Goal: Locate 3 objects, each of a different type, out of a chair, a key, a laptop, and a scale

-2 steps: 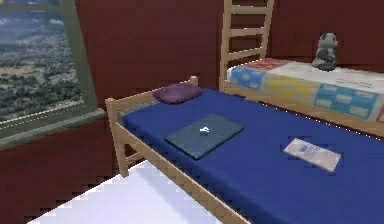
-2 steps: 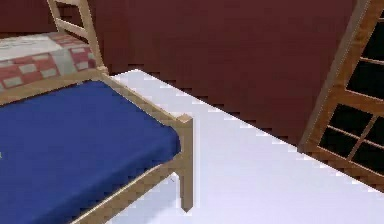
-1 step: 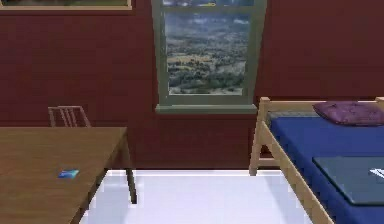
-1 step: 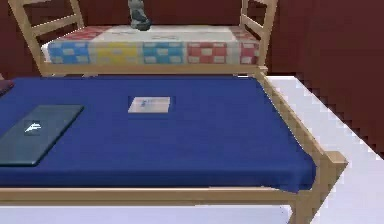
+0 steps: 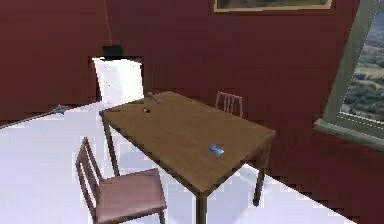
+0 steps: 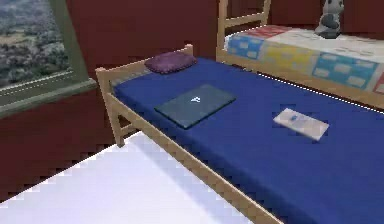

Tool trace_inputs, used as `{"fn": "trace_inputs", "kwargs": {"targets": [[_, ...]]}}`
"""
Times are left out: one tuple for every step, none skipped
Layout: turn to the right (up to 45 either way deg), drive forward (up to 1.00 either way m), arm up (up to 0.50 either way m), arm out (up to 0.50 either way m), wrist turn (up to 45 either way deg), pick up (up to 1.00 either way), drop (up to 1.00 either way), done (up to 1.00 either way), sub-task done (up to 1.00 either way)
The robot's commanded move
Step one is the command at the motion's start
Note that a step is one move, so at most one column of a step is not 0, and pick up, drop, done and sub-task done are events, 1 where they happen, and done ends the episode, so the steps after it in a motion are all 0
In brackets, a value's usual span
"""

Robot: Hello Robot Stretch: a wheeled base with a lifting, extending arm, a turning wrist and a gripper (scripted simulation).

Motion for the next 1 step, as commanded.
{"fn": "trace_inputs", "kwargs": {"targets": [[-45.0,0.0,0.0,0.0,0.0,0.0,0.0,0.0,0.0]]}}
